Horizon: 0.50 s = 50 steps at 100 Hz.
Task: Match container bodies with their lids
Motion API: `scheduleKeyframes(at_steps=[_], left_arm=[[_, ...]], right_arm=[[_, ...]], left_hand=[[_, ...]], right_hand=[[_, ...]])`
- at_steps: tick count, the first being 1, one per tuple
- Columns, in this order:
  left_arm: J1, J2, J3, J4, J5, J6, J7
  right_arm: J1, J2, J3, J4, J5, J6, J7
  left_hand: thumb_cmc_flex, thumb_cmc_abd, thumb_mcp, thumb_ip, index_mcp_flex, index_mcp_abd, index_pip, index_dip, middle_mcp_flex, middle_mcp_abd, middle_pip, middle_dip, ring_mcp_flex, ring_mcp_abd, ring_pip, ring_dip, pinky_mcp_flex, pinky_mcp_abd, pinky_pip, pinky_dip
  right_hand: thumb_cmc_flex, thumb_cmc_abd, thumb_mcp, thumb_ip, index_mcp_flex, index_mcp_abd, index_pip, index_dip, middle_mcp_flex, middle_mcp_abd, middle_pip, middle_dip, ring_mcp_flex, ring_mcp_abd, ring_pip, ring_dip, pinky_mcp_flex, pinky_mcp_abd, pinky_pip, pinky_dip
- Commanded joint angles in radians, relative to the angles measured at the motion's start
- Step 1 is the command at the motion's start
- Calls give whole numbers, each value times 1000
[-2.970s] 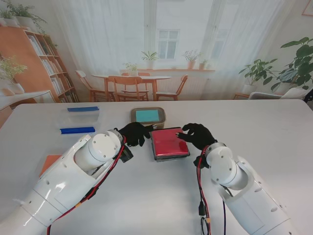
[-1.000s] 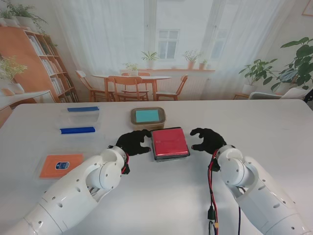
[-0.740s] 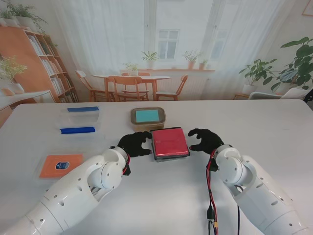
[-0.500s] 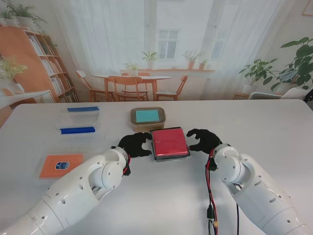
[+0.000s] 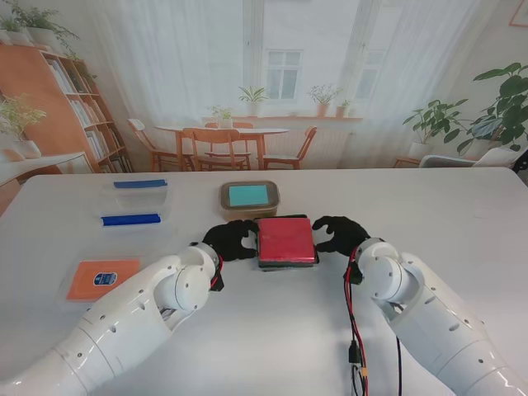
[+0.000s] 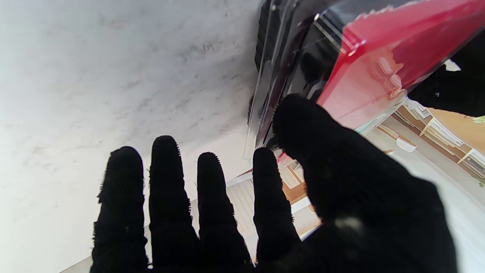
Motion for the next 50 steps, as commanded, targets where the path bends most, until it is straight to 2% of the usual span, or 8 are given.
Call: scheduleKeyframes(at_steps=[1, 50], left_arm=[[-5, -8, 3, 5, -5, -7, 1], [0, -8, 0, 0, -30, -5, -14]], right_arm=[[10, -3, 0, 3, 4, -3, 17], [48, -7, -27, 49, 28, -10, 28]], left_hand=[[16, 2, 6, -34, -20, -15, -9, -16, -24, -27, -6, -10, -27, -5, -19, -8, -19, -48, -2, 20], [28, 13, -10, -27, -13, -16, -9, -18, -13, -28, -5, -10, -27, -1, -20, -10, -25, -46, -6, 22]], right_hand=[[18, -29, 15, -11, 10, -16, 6, 17, 14, -5, 8, 10, 15, -8, 23, 8, -2, -22, 40, 11], [31, -17, 17, -12, 20, -22, 9, 16, 23, -9, 8, 10, 17, -10, 23, 7, -2, -23, 39, 10]])
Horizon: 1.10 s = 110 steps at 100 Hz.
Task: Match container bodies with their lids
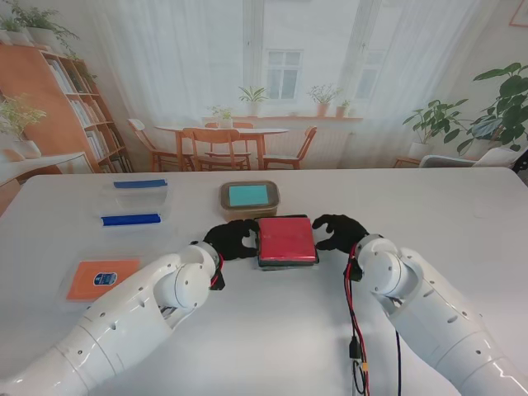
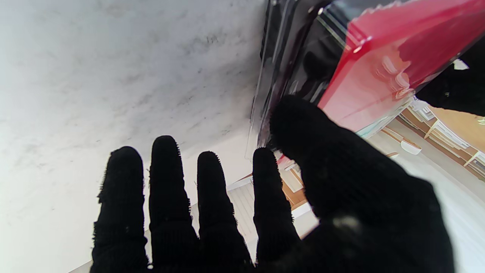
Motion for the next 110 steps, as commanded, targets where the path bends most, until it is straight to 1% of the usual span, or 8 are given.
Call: scheduleKeyframes(at_steps=[1, 15, 21, 27, 58, 90, 110], left_arm=[[8, -4, 0, -8, 0, 3, -9], [9, -2, 1, -9, -2, 2, -18], [8, -2, 3, -6, -5, -2, -21], [5, -2, 6, -3, -8, -5, -25], [-9, -3, 20, 13, -22, -9, -38], [-18, -3, 31, 13, -38, 5, -58], [-24, -1, 38, 10, -43, 17, -76]], right_arm=[[6, -6, -2, 5, 6, -6, 14], [11, -8, -10, 12, 8, -14, 7], [14, -8, -15, 15, 8, -16, 9], [18, -9, -20, 19, 11, -16, 11], [40, -8, -40, 42, 18, -21, 26], [60, -7, -58, 58, 32, -33, 49], [70, -10, -73, 68, 44, -39, 51]], left_hand=[[28, 2, -9, -27, -12, -29, -9, -17, -12, -28, -5, -10, -28, -1, -20, -10, -18, -46, -6, 14], [34, 2, -7, -23, -9, -32, -8, -17, -10, -30, -5, -10, -29, -2, -21, -11, -20, -47, -8, 13], [38, 1, -5, -22, -7, -35, -7, -16, -11, -31, -6, -11, -30, -3, -22, -12, -23, -47, -10, 12], [40, 1, -3, -21, -7, -37, -6, -16, -9, -41, -7, -11, -32, -4, -24, -13, -27, -47, -13, 11], [41, 6, 0, -21, -3, -43, -4, -15, -12, -46, -18, -19, -42, -7, -33, -17, -44, -48, -24, 4], [48, 19, 0, -21, -4, -43, -3, -15, -12, -49, -20, -22, -44, -8, -34, -18, -49, -51, -26, 1], [56, 26, 3, -20, -5, -43, -2, -15, -12, -48, -20, -23, -46, -9, -35, -19, -52, -52, -27, -1]], right_hand=[[20, -17, 12, -12, 19, -22, 9, 16, 12, -9, 7, 10, 17, -10, 23, 7, -2, -23, 39, 10], [20, -20, 14, -12, 21, -24, 11, 16, 14, -10, 8, 10, 20, -10, 24, 7, 0, -24, 40, 10], [19, -21, 14, -12, 21, -24, 11, 16, 13, -9, 8, 10, 19, -10, 24, 7, 0, -25, 40, 10], [20, -21, 16, -12, 20, -25, 12, 15, 13, -8, 8, 10, 19, -10, 24, 7, 0, -25, 40, 10], [26, -19, 20, -12, 21, -30, 14, 14, 15, -12, 9, 10, 20, -11, 25, 6, 0, -27, 40, 9], [34, -15, 21, -12, 22, -37, 14, 11, 12, -18, 8, 10, 17, -12, 23, 5, 0, -30, 40, 8], [35, -15, 21, -12, 20, -39, 13, 9, 10, -20, 7, 10, 17, -14, 21, 5, 0, -30, 40, 8]])
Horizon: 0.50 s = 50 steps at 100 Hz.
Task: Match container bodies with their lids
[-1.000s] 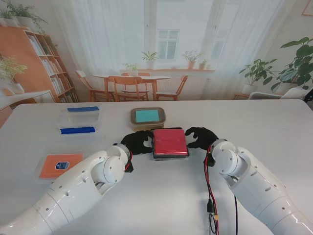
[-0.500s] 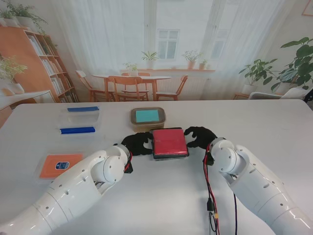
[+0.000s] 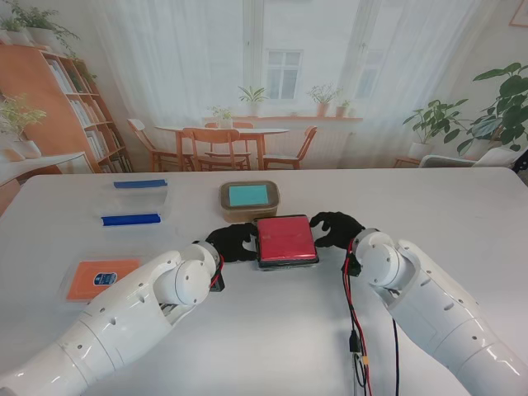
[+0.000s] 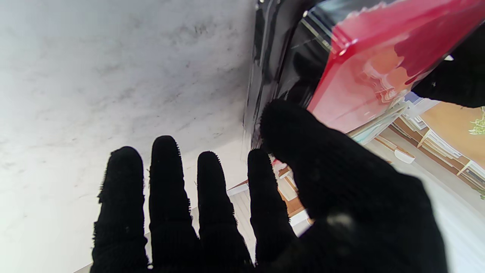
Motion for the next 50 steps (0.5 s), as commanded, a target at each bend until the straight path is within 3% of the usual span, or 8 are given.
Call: scheduleKeyframes(at_steps=[1, 50], left_arm=[[4, -7, 11, -3, -6, 2, -18], [-6, -5, 27, -3, -25, 19, -48]], right_arm=[[-1, -12, -14, 5, 8, -7, 24], [3, -20, -36, 13, 32, 4, 21]], left_hand=[[44, 13, 4, -18, 12, -110, -2, -6, -14, -37, -20, -7, -31, -9, -24, -8, -21, -47, -10, -3], [54, 23, 7, -13, 6, -109, -3, -8, -15, -38, -19, -8, -35, -8, -28, -11, -26, -50, -12, -7]], right_hand=[[-2, -16, -15, -21, 24, -91, 13, 8, 9, -20, 6, 9, 16, -14, 21, 5, 0, -28, 39, 8], [-7, -18, -17, -21, 18, -92, 14, 5, 3, -18, 7, 9, 16, -15, 22, 6, 2, -30, 41, 8]])
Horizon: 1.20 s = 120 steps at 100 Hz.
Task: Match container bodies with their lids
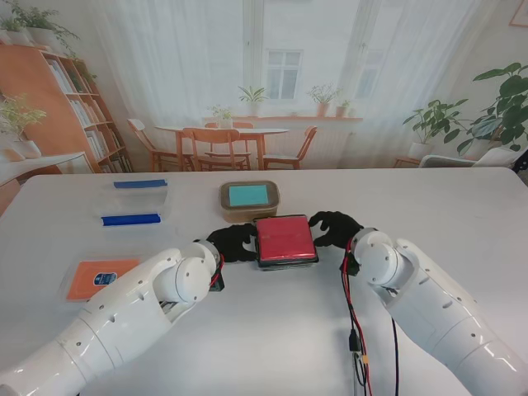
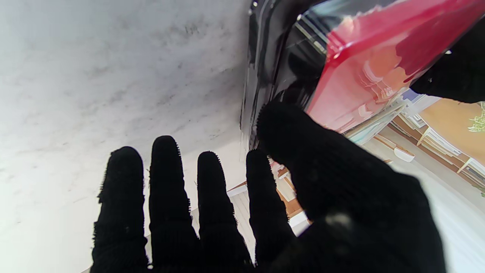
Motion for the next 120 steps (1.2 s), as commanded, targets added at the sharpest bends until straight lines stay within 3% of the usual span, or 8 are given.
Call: scheduleKeyframes(at_steps=[1, 74, 120], left_arm=[[7, -12, 14, 7, -8, -4, -14], [-27, -35, 50, 35, -64, -50, -3], [10, -21, 8, -8, -47, -50, -1]], right_arm=[[-10, -18, -18, 3, 6, -2, 27], [-54, -12, 12, -34, -19, 22, 16], [-84, -8, 40, -69, -36, 24, 5]], left_hand=[[54, 12, 7, -13, 30, -137, 11, 1, -15, -38, -19, -7, -35, -8, -24, -10, -19, -48, -12, -3], [48, 13, 2, -13, 31, -138, 14, 0, -10, -37, -16, -6, -33, -7, -22, -11, -19, -50, -11, -5], [49, 15, -1, -13, 36, -138, 13, 0, -1, -33, -15, -5, -27, -4, -19, -10, -13, -49, -7, -4]], right_hand=[[-9, -18, -37, -25, 22, -107, 15, 5, 2, -18, 7, 9, 16, -15, 22, 6, 2, -30, 41, 8], [-8, -20, -35, -25, 20, -107, 19, 4, 0, -19, 11, 9, 18, -14, 25, 7, 6, -29, 43, 10], [-9, -22, -36, -24, 21, -103, 17, 2, 1, -17, 10, 8, 18, -13, 24, 6, 6, -28, 44, 10]])
